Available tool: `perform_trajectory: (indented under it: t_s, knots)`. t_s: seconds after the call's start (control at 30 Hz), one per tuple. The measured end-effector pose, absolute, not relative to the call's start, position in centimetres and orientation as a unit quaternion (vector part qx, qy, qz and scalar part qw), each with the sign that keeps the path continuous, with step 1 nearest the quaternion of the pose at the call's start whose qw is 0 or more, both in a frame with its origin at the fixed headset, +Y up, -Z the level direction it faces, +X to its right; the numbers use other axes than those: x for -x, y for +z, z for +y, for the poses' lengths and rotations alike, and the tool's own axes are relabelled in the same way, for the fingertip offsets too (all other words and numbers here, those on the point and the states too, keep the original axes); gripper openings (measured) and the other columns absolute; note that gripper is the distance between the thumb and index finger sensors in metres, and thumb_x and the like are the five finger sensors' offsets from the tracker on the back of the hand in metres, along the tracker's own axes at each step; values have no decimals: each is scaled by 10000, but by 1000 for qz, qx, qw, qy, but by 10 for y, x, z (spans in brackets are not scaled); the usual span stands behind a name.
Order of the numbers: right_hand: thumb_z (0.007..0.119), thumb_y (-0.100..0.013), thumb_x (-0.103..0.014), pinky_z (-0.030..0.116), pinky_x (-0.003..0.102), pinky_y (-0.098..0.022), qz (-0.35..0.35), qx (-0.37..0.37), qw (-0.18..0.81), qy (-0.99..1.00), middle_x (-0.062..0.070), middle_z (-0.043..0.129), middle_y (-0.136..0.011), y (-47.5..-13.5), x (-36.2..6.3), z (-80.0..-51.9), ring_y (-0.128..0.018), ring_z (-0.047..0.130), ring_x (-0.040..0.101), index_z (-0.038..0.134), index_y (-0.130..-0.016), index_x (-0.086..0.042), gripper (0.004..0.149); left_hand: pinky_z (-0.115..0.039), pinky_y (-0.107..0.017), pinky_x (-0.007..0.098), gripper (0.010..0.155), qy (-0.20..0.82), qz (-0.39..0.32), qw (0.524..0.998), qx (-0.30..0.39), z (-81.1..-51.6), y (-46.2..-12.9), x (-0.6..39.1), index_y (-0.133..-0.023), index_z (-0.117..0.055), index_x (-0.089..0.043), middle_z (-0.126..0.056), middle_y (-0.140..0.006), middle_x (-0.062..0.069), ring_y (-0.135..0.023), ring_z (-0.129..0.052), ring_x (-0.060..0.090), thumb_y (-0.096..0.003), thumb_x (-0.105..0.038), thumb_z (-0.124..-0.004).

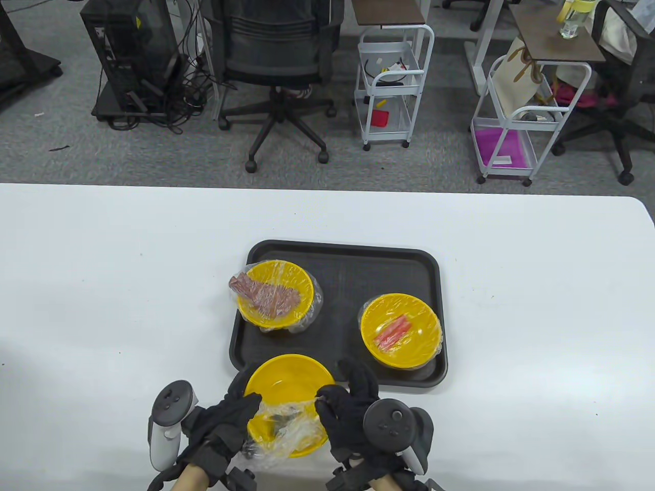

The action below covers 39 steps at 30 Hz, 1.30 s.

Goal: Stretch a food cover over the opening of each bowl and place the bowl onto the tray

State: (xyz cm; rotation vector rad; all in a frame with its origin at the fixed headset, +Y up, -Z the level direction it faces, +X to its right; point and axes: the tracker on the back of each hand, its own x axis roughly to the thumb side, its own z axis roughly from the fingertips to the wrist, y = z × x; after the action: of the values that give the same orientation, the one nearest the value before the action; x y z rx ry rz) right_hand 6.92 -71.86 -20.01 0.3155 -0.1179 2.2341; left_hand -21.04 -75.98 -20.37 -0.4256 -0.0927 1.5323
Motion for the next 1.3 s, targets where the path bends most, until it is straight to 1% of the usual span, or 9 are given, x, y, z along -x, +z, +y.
perform_trajectory:
  t_s: [0.1,0.27,0.43,0.57,0.67,0.97,1.07,1.17,1.3]
  knots:
    - [698,-488,-327,600,544,-632,-56,-114,433,893,209,495,-1038,-198,-70,-719,-938,542,509,729,-836,-169,383,-927,-178,245,584,711,-37,675,194,-761,-203,208,-1123,-378,-297,-748,-881,412,-59,-898,-46,-580,-337,-589]
    - [667,-502,-345,696,484,-579,-89,-95,426,895,170,628,-964,-196,-75,-714,-869,700,443,688,-840,-157,388,-928,-177,240,584,728,-18,659,186,-762,-203,217,-1122,-390,-299,-751,-882,423,-52,-893,-55,-577,-349,-593]
    - [669,-495,-331,674,504,-556,-52,-73,447,890,191,634,-932,-201,-81,-723,-841,693,461,689,-820,-98,401,-940,-203,236,582,789,11,594,156,-765,-202,221,-1120,-350,-326,-713,-916,421,-89,-908,-53,-586,-363,-580]
    - [656,-492,-333,667,502,-563,-43,-81,434,896,186,618,-937,-201,-78,-725,-847,682,457,672,-823,-103,403,-956,-234,205,585,811,-15,552,195,-770,-202,218,-1120,-309,-362,-670,-956,414,-134,-925,-78,-598,-399,-570]
    - [655,-489,-332,665,505,-562,-33,-83,441,893,185,623,-929,-200,-77,-726,-844,685,455,670,-822,-104,404,-965,-256,210,590,851,-4,494,179,-773,-203,220,-1109,-287,-401,-632,-982,412,-161,-941,-70,-599,-409,-583]
    - [664,-498,-375,690,476,-552,-52,-66,521,850,143,671,-906,-200,-92,-722,-821,737,408,702,-801,-127,393,-967,-340,195,626,863,4,488,128,-776,-202,226,-1088,-237,-415,-627,-1037,309,-210,-968,-96,-596,-465,-621]
    - [669,-498,-376,687,477,-552,-58,-68,524,847,142,675,-903,-198,-93,-720,-819,736,407,707,-795,-127,390,-973,-362,205,616,883,14,461,84,-776,-201,226,-1077,-232,-421,-623,-1049,278,-222,-997,-85,-594,-443,-613]
    - [665,-498,-378,684,476,-555,-59,-73,514,852,140,667,-907,-198,-90,-721,-823,732,403,701,-799,-130,391,-972,-363,211,618,894,0,438,98,-777,-200,225,-1078,-236,-423,-632,-1050,268,-218,-997,-77,-594,-446,-619]
    - [656,-502,-378,675,476,-563,-60,-64,515,853,137,651,-917,-200,-92,-723,-835,715,403,688,-809,-135,393,-984,-301,205,619,872,20,476,110,-774,-200,226,-1089,-346,-417,-725,-1007,251,-139,-994,-78,-571,-473,-681]
